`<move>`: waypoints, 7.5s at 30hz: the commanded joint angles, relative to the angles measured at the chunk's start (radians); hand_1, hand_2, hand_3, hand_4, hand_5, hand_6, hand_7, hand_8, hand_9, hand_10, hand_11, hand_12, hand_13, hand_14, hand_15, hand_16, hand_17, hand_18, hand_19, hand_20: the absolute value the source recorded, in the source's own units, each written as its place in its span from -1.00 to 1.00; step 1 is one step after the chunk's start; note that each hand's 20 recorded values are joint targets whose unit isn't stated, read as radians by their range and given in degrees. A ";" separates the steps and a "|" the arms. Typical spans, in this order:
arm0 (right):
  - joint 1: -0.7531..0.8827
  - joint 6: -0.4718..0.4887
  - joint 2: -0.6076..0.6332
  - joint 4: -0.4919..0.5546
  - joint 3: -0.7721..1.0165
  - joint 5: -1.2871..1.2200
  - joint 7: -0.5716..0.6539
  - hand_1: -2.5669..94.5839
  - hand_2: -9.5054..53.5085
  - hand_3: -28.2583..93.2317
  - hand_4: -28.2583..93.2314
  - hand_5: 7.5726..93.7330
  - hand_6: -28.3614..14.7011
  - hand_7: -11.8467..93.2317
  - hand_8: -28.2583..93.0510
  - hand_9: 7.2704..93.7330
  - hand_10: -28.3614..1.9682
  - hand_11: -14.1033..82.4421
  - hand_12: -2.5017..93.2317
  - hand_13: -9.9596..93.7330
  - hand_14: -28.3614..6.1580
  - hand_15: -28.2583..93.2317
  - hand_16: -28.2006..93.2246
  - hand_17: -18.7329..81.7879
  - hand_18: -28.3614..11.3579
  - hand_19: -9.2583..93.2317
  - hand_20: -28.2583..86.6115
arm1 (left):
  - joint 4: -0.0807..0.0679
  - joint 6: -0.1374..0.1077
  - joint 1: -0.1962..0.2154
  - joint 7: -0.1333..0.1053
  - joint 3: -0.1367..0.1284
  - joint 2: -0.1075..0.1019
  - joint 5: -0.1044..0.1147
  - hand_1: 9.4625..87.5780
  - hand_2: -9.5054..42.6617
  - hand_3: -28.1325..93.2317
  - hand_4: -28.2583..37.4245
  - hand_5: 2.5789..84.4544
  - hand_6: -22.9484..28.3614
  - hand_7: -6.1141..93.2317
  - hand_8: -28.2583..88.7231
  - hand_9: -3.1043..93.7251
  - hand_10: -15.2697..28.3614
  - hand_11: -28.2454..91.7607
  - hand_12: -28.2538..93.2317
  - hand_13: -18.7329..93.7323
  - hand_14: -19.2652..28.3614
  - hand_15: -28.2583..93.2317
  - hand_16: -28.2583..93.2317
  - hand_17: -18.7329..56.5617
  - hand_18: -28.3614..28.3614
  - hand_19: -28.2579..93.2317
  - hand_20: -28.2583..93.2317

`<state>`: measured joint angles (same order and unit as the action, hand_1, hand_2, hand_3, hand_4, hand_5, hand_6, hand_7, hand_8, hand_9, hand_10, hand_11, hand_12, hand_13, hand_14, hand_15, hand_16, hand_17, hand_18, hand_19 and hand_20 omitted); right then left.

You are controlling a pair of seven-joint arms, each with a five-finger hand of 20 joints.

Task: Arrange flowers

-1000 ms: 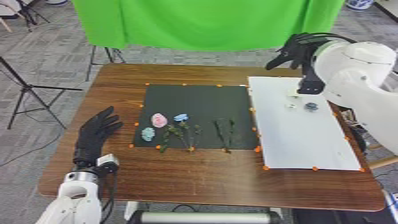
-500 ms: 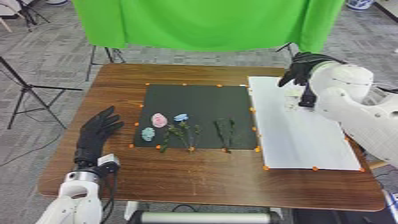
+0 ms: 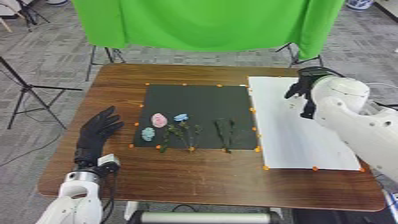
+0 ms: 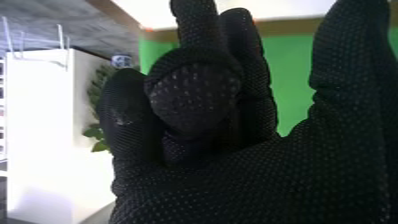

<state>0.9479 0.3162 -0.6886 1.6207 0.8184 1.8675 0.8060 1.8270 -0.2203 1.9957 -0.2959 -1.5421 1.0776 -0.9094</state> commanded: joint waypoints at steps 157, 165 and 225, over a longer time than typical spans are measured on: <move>0.189 -0.503 0.083 0.105 0.092 0.144 -0.066 0.32 -1.00 0.50 -0.88 0.69 0.23 -0.43 -0.47 0.91 0.19 -0.54 -0.26 1.00 0.62 0.54 -0.13 0.76 -0.19 1.00 0.44 | -0.009 0.027 0.022 0.065 0.030 0.001 -0.021 -0.72 -0.66 0.64 -1.00 0.00 -0.14 -0.59 -0.66 -0.03 0.27 -0.22 -0.35 0.00 0.52 -0.03 -0.53 -0.34 0.53 -0.35 -0.20; -0.036 -0.540 0.056 0.223 -0.054 0.049 -0.167 0.32 -1.00 0.50 -0.87 0.70 0.24 -0.44 -0.46 0.92 0.20 -0.55 -0.25 1.00 0.65 0.56 -0.13 0.77 -0.19 1.00 0.46 | -0.011 0.029 0.017 0.064 0.038 0.001 -0.023 -0.72 -0.66 0.64 -1.00 0.00 -0.13 -0.59 -0.65 -0.03 0.27 -0.23 -0.35 0.00 0.52 -0.03 -0.53 -0.34 0.53 -0.35 -0.20; -0.404 0.044 -0.136 -0.028 -0.504 -0.147 -0.513 -0.23 -1.00 0.59 -0.80 0.21 0.54 -0.45 -0.73 0.34 0.03 -0.47 -0.60 0.92 0.51 0.50 -0.06 0.61 -0.30 1.00 0.49 | -0.020 0.041 -0.004 0.069 0.059 0.001 -0.022 -0.76 -0.64 0.64 -1.00 -0.01 -0.14 -0.59 -0.65 -0.03 0.28 -0.23 -0.35 0.00 0.52 -0.03 -0.53 -0.35 0.53 -0.35 -0.20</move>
<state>0.5921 0.3388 -0.8590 1.5633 0.2856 1.7113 0.3134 1.8308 -0.1930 1.9682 -0.2549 -1.5063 1.0714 -0.9347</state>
